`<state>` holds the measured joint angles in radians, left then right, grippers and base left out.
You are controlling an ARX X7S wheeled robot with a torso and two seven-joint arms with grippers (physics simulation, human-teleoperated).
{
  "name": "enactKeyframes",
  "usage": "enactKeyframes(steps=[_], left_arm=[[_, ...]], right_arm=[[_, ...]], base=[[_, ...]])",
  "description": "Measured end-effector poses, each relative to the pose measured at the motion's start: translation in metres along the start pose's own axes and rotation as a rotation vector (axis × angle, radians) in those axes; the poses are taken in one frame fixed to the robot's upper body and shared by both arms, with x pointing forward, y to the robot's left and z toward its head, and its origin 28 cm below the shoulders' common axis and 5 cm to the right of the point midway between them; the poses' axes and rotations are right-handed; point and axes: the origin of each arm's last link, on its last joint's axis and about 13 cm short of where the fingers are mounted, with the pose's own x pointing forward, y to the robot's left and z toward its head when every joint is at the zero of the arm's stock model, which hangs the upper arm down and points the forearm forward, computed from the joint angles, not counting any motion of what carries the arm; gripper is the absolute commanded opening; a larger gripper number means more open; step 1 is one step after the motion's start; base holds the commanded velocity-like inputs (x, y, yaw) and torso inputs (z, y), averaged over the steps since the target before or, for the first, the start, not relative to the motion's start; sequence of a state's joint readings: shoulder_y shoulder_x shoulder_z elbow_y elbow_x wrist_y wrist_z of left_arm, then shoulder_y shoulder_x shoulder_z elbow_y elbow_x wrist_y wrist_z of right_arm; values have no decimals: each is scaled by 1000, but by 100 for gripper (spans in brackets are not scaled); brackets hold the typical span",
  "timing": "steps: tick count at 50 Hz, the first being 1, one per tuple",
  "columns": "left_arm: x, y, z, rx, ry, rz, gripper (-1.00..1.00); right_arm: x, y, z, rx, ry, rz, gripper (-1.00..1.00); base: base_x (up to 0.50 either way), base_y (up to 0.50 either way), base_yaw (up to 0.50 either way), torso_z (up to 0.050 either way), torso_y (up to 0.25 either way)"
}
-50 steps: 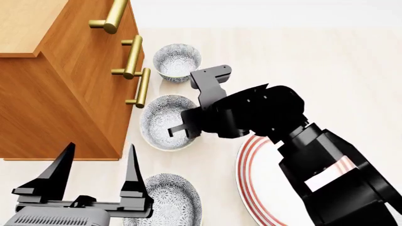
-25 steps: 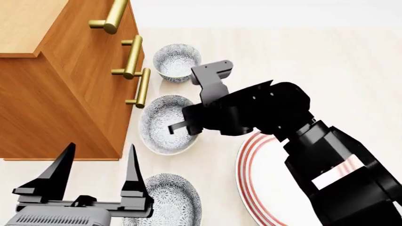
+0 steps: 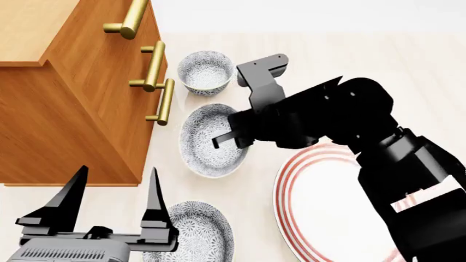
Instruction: Put the bowl in the middle on the plate.
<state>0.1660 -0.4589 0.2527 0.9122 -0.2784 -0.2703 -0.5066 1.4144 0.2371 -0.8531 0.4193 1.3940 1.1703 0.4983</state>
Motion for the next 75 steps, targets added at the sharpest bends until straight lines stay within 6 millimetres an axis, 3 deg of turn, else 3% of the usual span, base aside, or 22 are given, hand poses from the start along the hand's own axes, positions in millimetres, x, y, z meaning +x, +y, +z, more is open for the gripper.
enactKeyframes(steps=[18,35,49,75], left_arm=[[0,0,0,3,-1,3,100],[0,0,0,8,0,2,100],[0,-1,-1,16,3,0,100],[1,0,-3,25,5,9,100]], right_arm=[[-37,-20,8,21,-38,-26,-100],[-101,-43,2,118,-155,-20,-100],[-134,-66,-23,227,-219,-59,-100],[-165,-92,-77,374,-242,-118,-100]], base=[[0,0,0,0,0],[0,0,0,0,0],[0,0,0,0,0],[0,0,0,0,0]])
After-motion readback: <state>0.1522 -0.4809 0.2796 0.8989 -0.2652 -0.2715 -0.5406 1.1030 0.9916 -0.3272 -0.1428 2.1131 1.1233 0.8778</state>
